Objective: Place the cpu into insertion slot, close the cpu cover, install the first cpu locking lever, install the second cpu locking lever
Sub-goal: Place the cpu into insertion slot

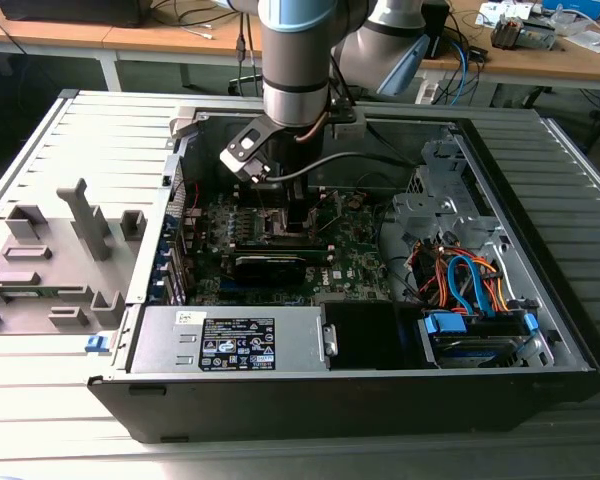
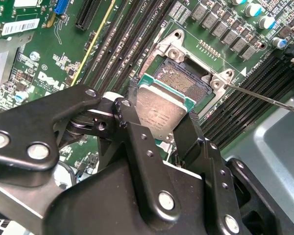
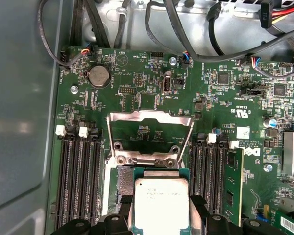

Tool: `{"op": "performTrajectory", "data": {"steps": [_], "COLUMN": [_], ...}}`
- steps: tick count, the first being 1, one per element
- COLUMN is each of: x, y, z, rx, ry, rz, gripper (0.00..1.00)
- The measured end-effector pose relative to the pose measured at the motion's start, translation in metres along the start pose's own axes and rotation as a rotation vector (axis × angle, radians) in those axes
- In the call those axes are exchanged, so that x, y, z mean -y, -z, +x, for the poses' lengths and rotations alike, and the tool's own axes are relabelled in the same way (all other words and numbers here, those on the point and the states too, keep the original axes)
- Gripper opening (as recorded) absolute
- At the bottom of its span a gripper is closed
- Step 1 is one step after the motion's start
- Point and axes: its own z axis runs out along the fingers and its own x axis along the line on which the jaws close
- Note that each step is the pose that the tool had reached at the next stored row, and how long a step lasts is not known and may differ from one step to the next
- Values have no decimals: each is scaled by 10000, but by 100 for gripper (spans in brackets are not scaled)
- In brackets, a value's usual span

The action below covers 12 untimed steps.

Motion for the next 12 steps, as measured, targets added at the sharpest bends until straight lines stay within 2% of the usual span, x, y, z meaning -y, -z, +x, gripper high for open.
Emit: {"op": "performTrajectory", "data": {"steps": [12], "x": [22], "y": [-25], "z": [2], "rx": [17], "ry": [-5], "rz": [2], "gripper": [54]}}
